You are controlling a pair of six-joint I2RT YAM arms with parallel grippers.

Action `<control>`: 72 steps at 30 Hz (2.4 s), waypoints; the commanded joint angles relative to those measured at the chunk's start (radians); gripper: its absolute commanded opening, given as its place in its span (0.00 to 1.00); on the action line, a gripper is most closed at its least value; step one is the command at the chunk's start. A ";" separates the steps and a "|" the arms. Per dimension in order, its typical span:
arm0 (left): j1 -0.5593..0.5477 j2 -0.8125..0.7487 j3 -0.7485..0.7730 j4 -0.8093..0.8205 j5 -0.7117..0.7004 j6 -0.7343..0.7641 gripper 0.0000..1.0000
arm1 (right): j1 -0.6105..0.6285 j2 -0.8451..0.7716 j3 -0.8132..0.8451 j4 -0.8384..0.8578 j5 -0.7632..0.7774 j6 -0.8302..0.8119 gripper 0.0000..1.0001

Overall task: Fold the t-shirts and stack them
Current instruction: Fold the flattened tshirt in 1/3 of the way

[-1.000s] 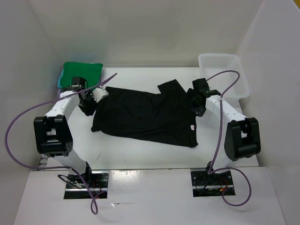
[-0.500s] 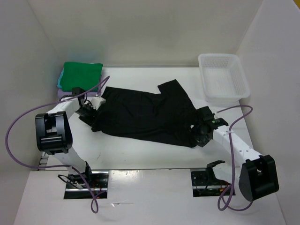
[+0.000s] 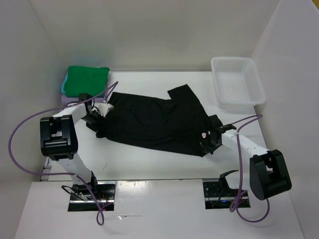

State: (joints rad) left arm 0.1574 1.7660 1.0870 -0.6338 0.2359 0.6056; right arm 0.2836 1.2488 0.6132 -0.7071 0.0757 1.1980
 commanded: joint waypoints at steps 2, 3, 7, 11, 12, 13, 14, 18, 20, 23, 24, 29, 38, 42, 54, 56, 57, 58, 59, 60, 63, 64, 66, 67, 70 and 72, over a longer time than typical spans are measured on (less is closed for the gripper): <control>0.013 -0.043 -0.064 -0.052 -0.119 0.074 0.00 | -0.001 0.015 0.007 0.028 0.038 -0.015 0.00; 0.013 -0.074 -0.073 -0.072 -0.128 0.092 0.00 | -0.001 0.015 0.007 0.028 0.047 -0.015 0.00; 0.013 -0.134 -0.095 -0.188 -0.153 0.144 0.22 | -0.001 0.015 0.007 0.018 0.058 -0.015 0.00; 0.013 -0.158 -0.093 -0.328 -0.176 0.191 0.57 | -0.001 0.026 0.016 0.018 0.079 -0.015 0.36; 0.013 -0.168 -0.082 -0.342 -0.191 0.200 0.68 | -0.001 0.041 0.016 0.018 0.079 -0.015 0.40; 0.013 -0.180 -0.069 -0.351 -0.213 0.200 0.76 | -0.001 0.041 0.016 0.018 0.079 -0.015 0.44; 0.024 -0.189 -0.050 -0.351 -0.251 0.200 0.81 | -0.001 0.053 0.026 0.018 0.070 -0.026 0.46; 0.090 -0.200 0.105 -0.360 -0.186 0.181 0.91 | 0.029 0.015 0.026 -0.005 0.070 -0.011 0.59; 0.102 -0.200 0.162 -0.348 -0.120 0.181 0.96 | 0.048 -0.003 0.026 -0.005 0.079 0.000 0.63; 0.102 -0.200 0.171 -0.288 0.015 0.194 0.99 | 0.048 -0.012 0.026 -0.005 0.079 0.000 0.64; 0.102 -0.183 0.156 -0.253 0.044 0.194 0.99 | 0.048 0.000 0.026 -0.005 0.079 0.000 0.64; 0.102 -0.091 0.111 -0.244 0.111 0.267 0.99 | 0.048 0.009 0.026 0.014 0.079 -0.020 0.64; 0.070 0.039 0.131 -0.198 0.164 0.214 0.86 | 0.048 0.049 0.026 0.023 0.079 -0.031 0.63; 0.059 0.084 0.142 -0.178 0.164 0.186 0.74 | 0.048 0.049 0.026 0.023 0.079 -0.031 0.63; 0.031 0.093 0.142 -0.159 0.164 0.146 0.41 | 0.048 0.049 0.026 0.032 0.079 -0.040 0.62; 0.022 0.084 0.142 -0.159 0.142 0.132 0.41 | 0.048 0.049 0.026 0.032 0.079 -0.040 0.62; 0.022 0.067 0.142 -0.168 0.141 0.132 0.61 | 0.048 0.049 0.026 0.032 0.079 -0.040 0.62; 0.022 0.055 0.142 -0.168 0.141 0.132 0.72 | 0.048 0.049 0.026 0.032 0.079 -0.040 0.62; 0.022 0.024 0.142 -0.168 0.132 0.123 0.77 | 0.048 0.049 0.026 0.032 0.079 -0.040 0.62; 0.022 0.009 0.142 -0.168 0.132 0.123 0.78 | 0.048 0.049 0.026 0.032 0.079 -0.040 0.62; 0.022 -0.051 0.133 -0.168 0.132 0.123 0.77 | 0.057 0.049 0.026 0.032 0.079 -0.040 0.62; 0.022 -0.062 0.133 -0.168 0.132 0.123 0.76 | 0.057 0.049 0.026 0.032 0.079 -0.040 0.62; -0.002 -0.071 0.120 -0.168 0.132 0.123 0.71 | 0.057 0.049 0.026 0.032 0.079 -0.040 0.62; -0.002 -0.071 0.111 -0.168 0.117 0.123 0.68 | 0.057 0.049 0.026 0.032 0.079 -0.040 0.62; -0.012 -0.036 0.091 -0.168 0.080 0.112 0.58 | 0.057 0.049 0.026 0.032 0.079 -0.040 0.62; -0.012 -0.010 0.091 -0.168 0.045 0.091 0.56 | 0.057 0.049 0.026 0.032 0.079 -0.040 0.62</control>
State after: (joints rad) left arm 0.1486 1.7214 1.1992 -0.7914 0.3161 0.7242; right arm 0.3286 1.2873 0.6205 -0.6971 0.1211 1.1580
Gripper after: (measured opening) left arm 0.567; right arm 0.620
